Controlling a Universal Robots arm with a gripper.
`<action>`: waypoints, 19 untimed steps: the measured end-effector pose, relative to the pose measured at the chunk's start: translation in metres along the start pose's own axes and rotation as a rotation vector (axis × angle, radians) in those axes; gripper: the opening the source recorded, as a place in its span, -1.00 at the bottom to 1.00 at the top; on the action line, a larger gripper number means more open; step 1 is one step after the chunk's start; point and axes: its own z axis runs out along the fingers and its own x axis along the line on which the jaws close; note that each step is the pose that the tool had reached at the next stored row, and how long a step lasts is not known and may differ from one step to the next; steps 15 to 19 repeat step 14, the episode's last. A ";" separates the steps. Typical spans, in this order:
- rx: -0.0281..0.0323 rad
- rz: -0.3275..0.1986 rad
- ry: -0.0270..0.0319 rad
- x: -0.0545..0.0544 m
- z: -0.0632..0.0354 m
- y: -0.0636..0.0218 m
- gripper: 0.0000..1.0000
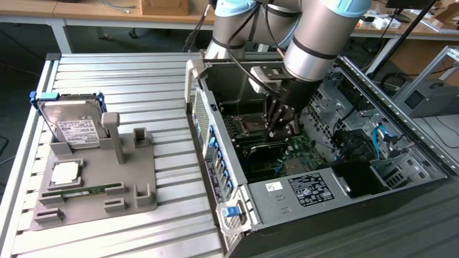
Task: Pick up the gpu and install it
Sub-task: 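Press down on the gpu until it lock into place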
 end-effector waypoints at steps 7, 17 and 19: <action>-0.0132 0.000 0.0002 0.000 -0.0015 -0.0316 -0.79; -0.0143 0.000 0.0000 0.000 -0.0016 -0.0344 -0.79; -0.0143 0.000 0.0000 0.000 -0.0016 -0.0344 -0.79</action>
